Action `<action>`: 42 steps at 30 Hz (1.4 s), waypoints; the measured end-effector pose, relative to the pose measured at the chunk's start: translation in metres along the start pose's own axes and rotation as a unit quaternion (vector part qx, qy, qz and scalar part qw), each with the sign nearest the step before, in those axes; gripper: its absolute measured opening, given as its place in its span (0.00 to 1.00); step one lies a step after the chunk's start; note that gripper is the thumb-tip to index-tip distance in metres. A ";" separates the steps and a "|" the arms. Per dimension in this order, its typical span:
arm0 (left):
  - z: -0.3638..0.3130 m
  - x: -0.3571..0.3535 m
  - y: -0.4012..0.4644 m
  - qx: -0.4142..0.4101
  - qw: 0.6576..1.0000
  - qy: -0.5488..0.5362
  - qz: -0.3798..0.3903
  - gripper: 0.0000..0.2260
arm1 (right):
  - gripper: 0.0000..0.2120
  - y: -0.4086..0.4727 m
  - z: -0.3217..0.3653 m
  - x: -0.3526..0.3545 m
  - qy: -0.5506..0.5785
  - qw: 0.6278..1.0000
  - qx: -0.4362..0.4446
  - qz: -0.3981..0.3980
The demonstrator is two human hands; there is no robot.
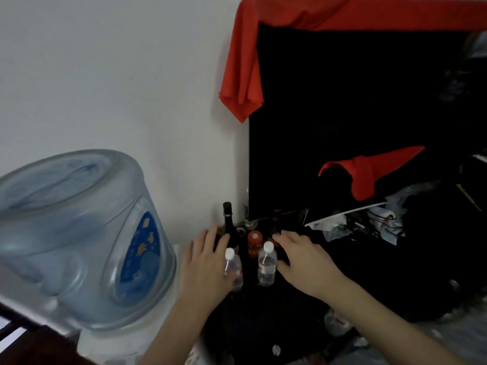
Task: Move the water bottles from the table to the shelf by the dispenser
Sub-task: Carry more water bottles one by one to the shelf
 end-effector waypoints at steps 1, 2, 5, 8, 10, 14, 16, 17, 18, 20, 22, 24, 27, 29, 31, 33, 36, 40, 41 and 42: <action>0.007 0.002 -0.011 0.001 1.000 0.004 -0.005 0.32 | 0.29 -0.009 0.010 -0.003 -0.003 1.000 0.003 -0.006; 0.013 0.005 -0.022 0.002 1.000 0.006 -0.011 0.31 | 0.30 -0.018 0.019 -0.006 -0.004 1.000 0.003 -0.011; 0.024 0.014 -0.054 0.018 1.000 0.002 -0.005 0.33 | 0.30 -0.043 0.045 -0.016 0.007 1.000 -0.001 -0.016; 0.029 0.025 -0.083 0.027 1.000 -0.009 -0.004 0.34 | 0.31 -0.070 0.068 -0.025 0.002 1.000 0.002 -0.004; 0.031 0.035 -0.098 0.035 0.999 -0.027 -0.010 0.32 | 0.31 -0.084 0.079 -0.025 -0.003 1.000 0.002 0.001; 0.031 0.056 -0.127 0.055 0.997 -0.031 -0.033 0.30 | 0.31 -0.110 0.093 -0.017 -0.017 1.000 0.005 -0.008; 0.030 0.066 -0.143 0.069 0.996 -0.036 -0.045 0.31 | 0.31 -0.120 0.099 -0.011 -0.024 1.000 0.014 -0.010; 0.029 0.071 -0.152 0.075 0.995 -0.038 -0.048 0.31 | 0.31 -0.125 0.103 -0.009 -0.026 0.999 0.019 -0.010; 0.028 0.076 -0.163 0.083 0.994 -0.039 -0.051 0.31 | 0.31 -0.131 0.107 -0.007 -0.026 0.999 0.026 -0.011; 0.026 0.084 -0.187 0.096 0.993 -0.033 -0.064 0.31 | 0.31 -0.143 0.115 -0.004 -0.026 0.998 0.047 -0.014; 0.027 0.090 -0.213 0.117 0.990 -0.026 -0.071 0.29 | 0.30 -0.157 0.124 -0.005 -0.022 0.997 0.070 -0.009; 0.033 0.095 -0.239 0.140 0.987 -0.034 -0.077 0.28 | 0.31 -0.171 0.133 -0.009 -0.018 0.995 0.099 0.000; 0.042 0.108 -0.280 0.186 0.980 -0.036 -0.065 0.28 | 0.31 -0.189 0.148 -0.015 -0.040 0.989 0.141 0.023; 0.045 0.118 -0.311 0.219 0.974 -0.038 -0.043 0.29 | 0.31 -0.201 0.165 -0.018 -0.034 0.985 0.162 0.036; 0.050 0.127 -0.342 0.240 0.968 -0.037 -0.057 0.30 | 0.31 -0.210 0.190 -0.019 -0.029 0.980 0.193 0.040; 0.058 0.140 -0.371 0.266 0.961 -0.034 -0.062 0.30 | 0.31 -0.219 0.221 -0.022 -0.029 0.972 0.230 0.041; 0.076 0.157 -0.416 0.310 0.948 -0.011 -0.072 0.29 | 0.30 -0.235 0.274 -0.029 -0.021 0.954 0.293 0.053; 0.100 0.182 -0.479 0.382 0.920 0.016 -0.086 0.30 | 0.30 -0.259 0.351 -0.041 -0.018 0.919 0.386 0.073; 0.107 0.189 -0.498 0.402 0.911 0.019 -0.092 0.30 | 0.30 -0.264 0.373 -0.044 -0.017 0.909 0.409 0.077; 0.113 0.196 -0.517 0.423 0.901 0.024 -0.100 0.30 | 0.30 -0.269 0.396 -0.047 -0.016 0.899 0.431 0.080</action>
Point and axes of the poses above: each hand's wrist, its own y-axis towards the middle knuckle, its own x-axis out of the back of the hand, z = x × y, the point moved 2 cm from there along y, towards the middle knuckle, and after that the axes turned 2 degrees about x, right-handed, at the moved point
